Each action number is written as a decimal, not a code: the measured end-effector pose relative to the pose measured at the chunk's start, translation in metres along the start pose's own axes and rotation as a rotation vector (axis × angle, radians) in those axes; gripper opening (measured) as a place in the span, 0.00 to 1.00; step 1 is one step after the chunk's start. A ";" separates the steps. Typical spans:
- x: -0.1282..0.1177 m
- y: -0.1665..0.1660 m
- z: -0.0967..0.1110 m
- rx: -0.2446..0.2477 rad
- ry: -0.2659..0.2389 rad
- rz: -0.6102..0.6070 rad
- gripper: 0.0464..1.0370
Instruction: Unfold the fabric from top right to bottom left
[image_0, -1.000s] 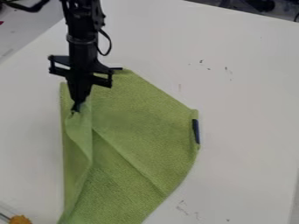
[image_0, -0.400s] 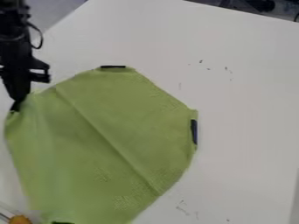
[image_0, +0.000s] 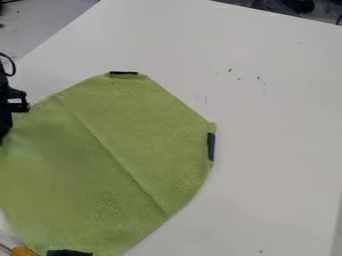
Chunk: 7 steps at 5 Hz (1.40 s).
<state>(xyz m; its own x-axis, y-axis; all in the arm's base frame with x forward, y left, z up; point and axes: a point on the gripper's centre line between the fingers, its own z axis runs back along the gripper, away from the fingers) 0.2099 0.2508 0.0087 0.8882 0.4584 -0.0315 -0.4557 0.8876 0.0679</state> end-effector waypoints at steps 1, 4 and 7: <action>0.003 0.001 -0.002 0.000 -0.022 -0.014 0.19; 0.000 0.005 0.012 0.074 -0.105 -0.041 0.96; 0.005 -0.053 0.051 0.101 -0.177 -0.211 0.96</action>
